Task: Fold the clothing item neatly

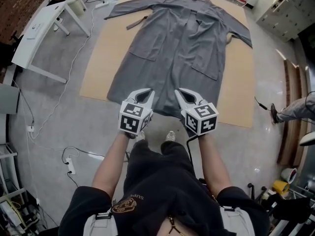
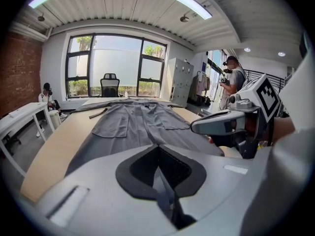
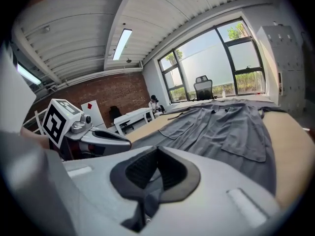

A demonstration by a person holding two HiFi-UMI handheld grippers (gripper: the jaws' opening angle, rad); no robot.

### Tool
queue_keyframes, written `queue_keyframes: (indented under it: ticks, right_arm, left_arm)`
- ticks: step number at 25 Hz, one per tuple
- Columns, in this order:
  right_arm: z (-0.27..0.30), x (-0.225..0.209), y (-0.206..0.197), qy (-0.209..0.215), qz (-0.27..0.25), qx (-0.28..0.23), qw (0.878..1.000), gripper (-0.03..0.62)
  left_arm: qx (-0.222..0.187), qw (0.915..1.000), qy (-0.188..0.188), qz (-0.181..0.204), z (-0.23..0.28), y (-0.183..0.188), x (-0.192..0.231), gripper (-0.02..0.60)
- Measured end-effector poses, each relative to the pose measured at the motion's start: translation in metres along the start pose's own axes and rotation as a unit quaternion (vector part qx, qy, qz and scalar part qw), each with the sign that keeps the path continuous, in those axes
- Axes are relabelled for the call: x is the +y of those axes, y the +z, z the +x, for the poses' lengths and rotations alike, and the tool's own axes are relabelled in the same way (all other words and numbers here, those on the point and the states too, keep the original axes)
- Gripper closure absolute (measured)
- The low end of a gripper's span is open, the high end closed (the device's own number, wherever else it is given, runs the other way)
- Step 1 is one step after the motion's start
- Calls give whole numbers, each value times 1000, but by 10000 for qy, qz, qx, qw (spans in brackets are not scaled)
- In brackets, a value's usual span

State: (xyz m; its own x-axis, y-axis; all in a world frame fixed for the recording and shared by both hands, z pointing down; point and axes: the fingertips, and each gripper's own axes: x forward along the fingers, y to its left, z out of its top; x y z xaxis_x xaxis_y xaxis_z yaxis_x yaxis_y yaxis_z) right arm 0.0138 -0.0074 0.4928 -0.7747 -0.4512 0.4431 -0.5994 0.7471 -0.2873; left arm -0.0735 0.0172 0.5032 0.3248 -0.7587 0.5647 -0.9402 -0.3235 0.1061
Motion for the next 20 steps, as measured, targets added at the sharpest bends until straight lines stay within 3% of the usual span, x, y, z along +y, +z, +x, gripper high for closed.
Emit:
queue_keyframes:
  ticks: [11, 16, 20]
  right_arm:
    - [28, 18, -65, -1291, 281, 524, 9898, 589]
    - [38, 13, -107, -1688, 414, 952, 9802, 532]
    - [46, 11, -126, -1824, 480, 1137, 9754, 503]
  left_arm:
    - [418, 9916, -1048, 628, 22, -55, 18, 574]
    - [709, 9829, -1533, 729, 33, -87, 7, 553]
    - [813, 9794, -1637, 856, 34, -96, -4, 518]
